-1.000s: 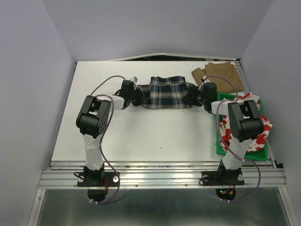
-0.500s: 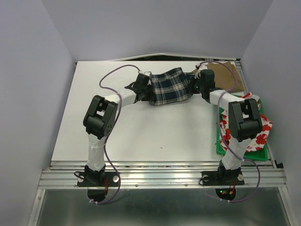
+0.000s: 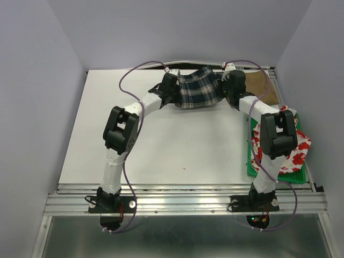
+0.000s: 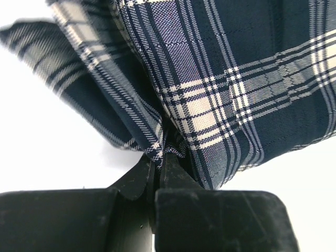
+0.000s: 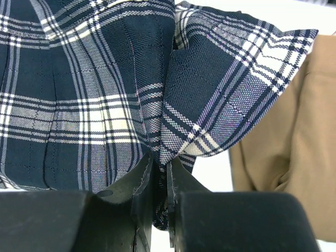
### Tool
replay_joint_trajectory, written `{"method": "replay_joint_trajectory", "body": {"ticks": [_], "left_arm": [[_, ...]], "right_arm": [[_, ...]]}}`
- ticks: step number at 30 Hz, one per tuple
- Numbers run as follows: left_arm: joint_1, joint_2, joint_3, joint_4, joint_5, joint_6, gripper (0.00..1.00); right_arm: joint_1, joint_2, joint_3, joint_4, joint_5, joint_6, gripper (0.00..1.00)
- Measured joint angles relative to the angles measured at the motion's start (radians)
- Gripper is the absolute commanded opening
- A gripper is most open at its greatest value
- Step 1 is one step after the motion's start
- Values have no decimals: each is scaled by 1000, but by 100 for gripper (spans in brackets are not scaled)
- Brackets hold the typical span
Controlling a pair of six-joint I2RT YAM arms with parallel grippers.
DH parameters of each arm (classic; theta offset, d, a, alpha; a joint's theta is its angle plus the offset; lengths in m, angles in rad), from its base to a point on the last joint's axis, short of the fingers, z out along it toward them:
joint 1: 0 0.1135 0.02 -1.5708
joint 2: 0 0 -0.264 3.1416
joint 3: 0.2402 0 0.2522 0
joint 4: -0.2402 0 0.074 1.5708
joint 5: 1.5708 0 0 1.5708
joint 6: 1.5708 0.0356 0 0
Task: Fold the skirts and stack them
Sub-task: Neatly place the folded skirt to the corner
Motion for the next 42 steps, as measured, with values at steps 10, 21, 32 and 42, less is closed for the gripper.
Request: {"method": "replay_joint_trajectory", "body": {"ticks": [10,21,32,42], "left_arm": [[-21,31,127,8,4,28,0],[-58,105,303,77,6,41,0],[-126,264,554,265,81,50,0],[-241,503,743,491,96,51,0]], "right_arm": [[-17,10,104,-10,30,-44,1],[-75,11,198,-16,38,-56,1],[-257,10,281,-10,22,-50,1],[-438,0,275,-8,-18,-82,1]]}}
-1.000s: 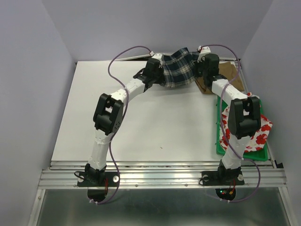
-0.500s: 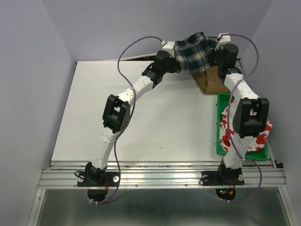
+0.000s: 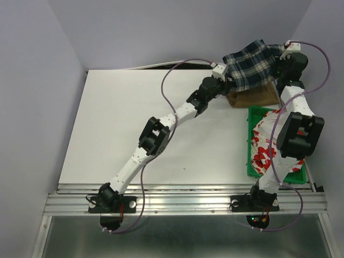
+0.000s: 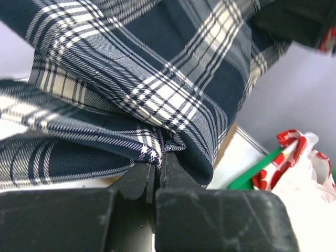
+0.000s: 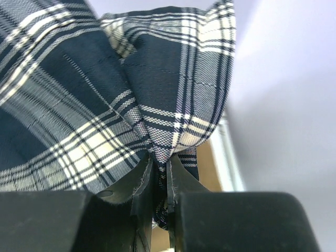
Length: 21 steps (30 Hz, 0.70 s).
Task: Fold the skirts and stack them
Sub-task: Neatly place the folded skirt to the corner
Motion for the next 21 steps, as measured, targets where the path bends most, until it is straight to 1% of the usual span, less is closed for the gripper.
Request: {"method": "replay_joint_trajectory", "body": {"ticks": [4,5,6,7,8,9,10,12,13,15,17,18,19,20,21], "left_arm": [[-51,93,14,84,-32,13,1],[-61,113,17,94,-37,16,5],[-66,126,17,95,-39,16,11],[-70,140,17,95,-39,16,14],[-71,148,17,91,-38,13,19],[-69,158,17,86,-37,5,27],[-64,163,16,79,-34,-7,46],[-50,166,16,64,-27,-20,53],[-41,166,16,60,-25,-24,60],[-28,164,12,61,-14,-35,70],[-10,154,-10,59,3,-56,82],[-1,147,-24,50,12,-63,95],[7,141,-32,40,23,-74,98],[10,139,-35,35,28,-74,99],[22,120,-55,10,49,-81,99]], "right_arm": [[-52,-6,-48,24,-5,-19,1],[-58,-7,-68,36,-5,-24,1],[-65,-8,-106,50,-3,-31,1],[-66,-7,-127,61,-2,-34,1],[-67,-7,-160,67,0,-37,1],[-67,-7,-197,78,3,-40,1],[-66,-5,-215,80,5,-40,1],[-66,8,-244,92,19,-40,1],[-66,21,-252,107,25,-39,1],[-66,37,-259,119,35,-35,1],[-66,44,-268,129,41,-32,1],[-66,44,-274,129,45,-31,6],[-66,44,-274,129,45,-30,13],[-66,45,-274,129,49,-28,28],[-66,45,-274,129,52,-28,40]]}}
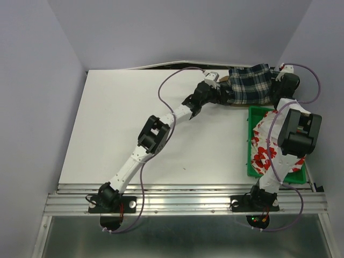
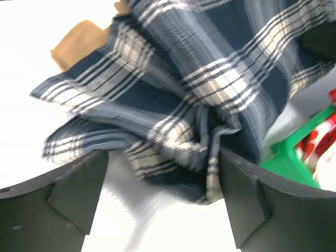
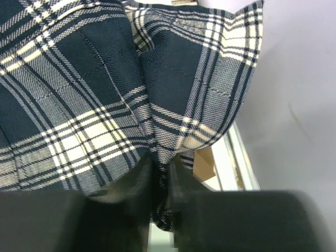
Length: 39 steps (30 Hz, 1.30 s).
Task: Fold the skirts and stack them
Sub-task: Neatly place the folded skirt to the corner, then grab the skirt from the pile
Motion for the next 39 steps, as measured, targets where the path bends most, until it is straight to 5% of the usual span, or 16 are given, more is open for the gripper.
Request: {"method": "replay_joint_trajectory", "body": {"ticks": [3,10,16,27,39], "left_arm": [[27,-84,-100,-53,33,0,99],[103,-523,-512,-142,51,67,99],[236,-892,-689,-195,50,151,99],[416,-1320,-924,-527,-10,394,97],[463,-1679,-1193,-924,200,615,94]], "right_arm": [[0,0,2,-5,13,8,68],[0,0,110,-88,30,55,100],[0,-25,239,-173,-23,76,100],[1,-269,314,-660,-309,-7,100],[0,-586,-27,-1096,-262,-211,98]]}}
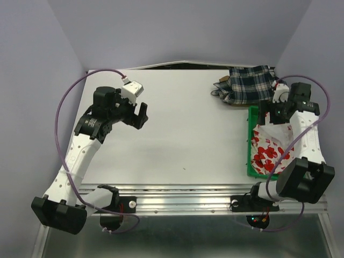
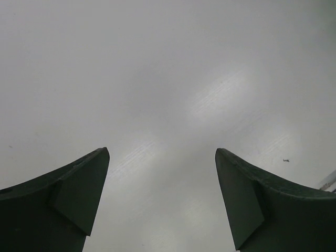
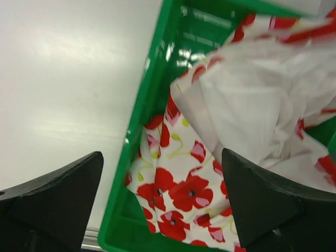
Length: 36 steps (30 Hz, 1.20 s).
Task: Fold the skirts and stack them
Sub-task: Grab the skirt from the pile
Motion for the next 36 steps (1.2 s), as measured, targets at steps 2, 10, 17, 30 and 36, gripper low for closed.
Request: {"method": "replay_joint_trajectory", "body": {"ticks": [2,10,17,30,36], "left_arm": [[0,-49,-40,-29,12,7,94],[0,-88,-75,-126,37,22,93],[0,-10,-69,-190,-10,50,92],[0,21,-16,-249,-76,122,92],[0,29,67,-249,-67,130,92]], "right_arm": [[0,-26,-91,-29,51,-29,97],[0,-185,-365,-62,241,-159,93],[-10,-88,-482,47,333,-218,68],[-10,49,-309,87,269,-174,1],[-10,-17,23,7,129,-101,1]]}}
